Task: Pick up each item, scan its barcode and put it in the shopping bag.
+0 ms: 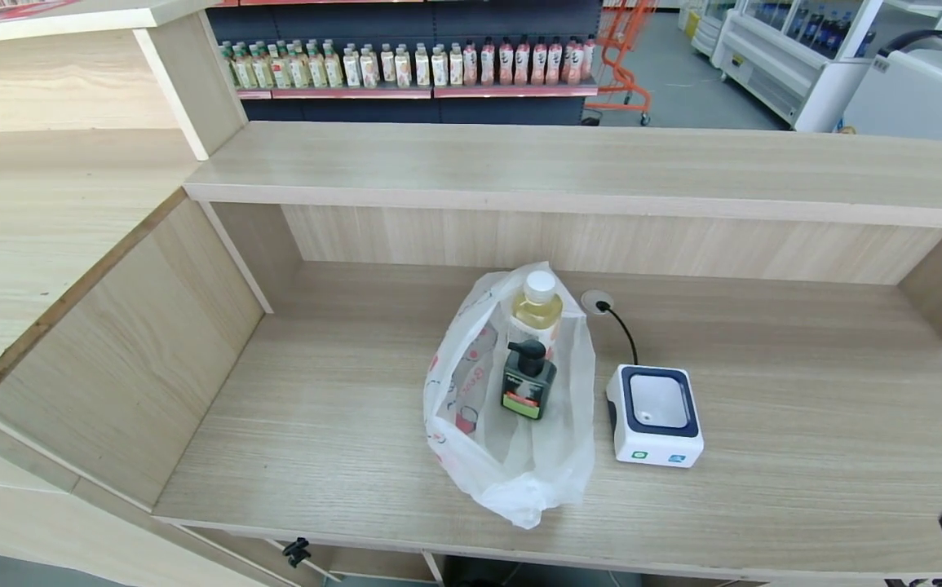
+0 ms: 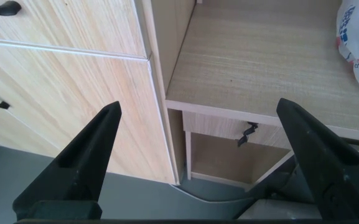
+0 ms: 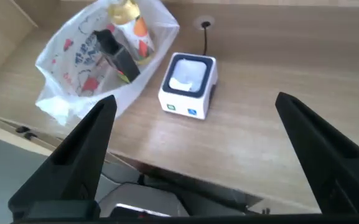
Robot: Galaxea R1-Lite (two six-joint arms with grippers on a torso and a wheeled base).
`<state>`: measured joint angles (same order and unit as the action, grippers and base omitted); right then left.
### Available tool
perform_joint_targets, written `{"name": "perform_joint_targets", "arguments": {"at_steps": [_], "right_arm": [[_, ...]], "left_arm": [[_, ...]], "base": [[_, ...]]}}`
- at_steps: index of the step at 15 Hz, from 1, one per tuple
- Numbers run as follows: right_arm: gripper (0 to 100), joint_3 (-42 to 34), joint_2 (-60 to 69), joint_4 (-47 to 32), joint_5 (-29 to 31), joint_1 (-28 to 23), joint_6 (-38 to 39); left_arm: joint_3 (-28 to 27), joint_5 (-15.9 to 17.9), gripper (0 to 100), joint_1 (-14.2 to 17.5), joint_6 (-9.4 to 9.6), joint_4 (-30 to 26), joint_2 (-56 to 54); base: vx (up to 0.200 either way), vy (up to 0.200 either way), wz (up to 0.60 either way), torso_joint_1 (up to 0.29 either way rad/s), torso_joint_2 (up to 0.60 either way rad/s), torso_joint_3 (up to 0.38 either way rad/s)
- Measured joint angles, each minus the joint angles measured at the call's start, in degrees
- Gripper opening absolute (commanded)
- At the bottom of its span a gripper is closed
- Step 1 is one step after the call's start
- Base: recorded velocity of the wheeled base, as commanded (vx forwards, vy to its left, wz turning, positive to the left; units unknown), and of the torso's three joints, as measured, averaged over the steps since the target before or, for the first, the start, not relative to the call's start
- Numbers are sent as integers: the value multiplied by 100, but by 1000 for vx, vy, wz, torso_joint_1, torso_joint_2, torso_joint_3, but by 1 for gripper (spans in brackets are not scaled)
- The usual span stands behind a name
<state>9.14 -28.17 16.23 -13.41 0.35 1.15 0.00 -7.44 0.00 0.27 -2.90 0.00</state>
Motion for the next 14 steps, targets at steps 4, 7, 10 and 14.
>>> {"name": "perform_joint_targets", "arguments": {"at_steps": [4, 7, 10, 14], "right_arm": [[100, -794, 2121, -1345, 851, -66, -571], [100, -894, 2650, -1399, 986, -35, -500], [0, -909, 2801, -1525, 1123, -26, -473], [0, -914, 2842, -1530, 1142, -28, -371]], "left_arm": [[0, 0, 100, -5, 0, 1, 0], [0, 0, 100, -5, -2, 0, 0], [0, 0, 100, -5, -2, 1, 0], [0, 0, 100, -5, 0, 1, 0]], "base": [[0, 0, 0, 0, 0, 0], [0, 0, 0, 0, 0, 0], [0, 0, 0, 0, 0, 0], [0, 0, 0, 0, 0, 0]]}}
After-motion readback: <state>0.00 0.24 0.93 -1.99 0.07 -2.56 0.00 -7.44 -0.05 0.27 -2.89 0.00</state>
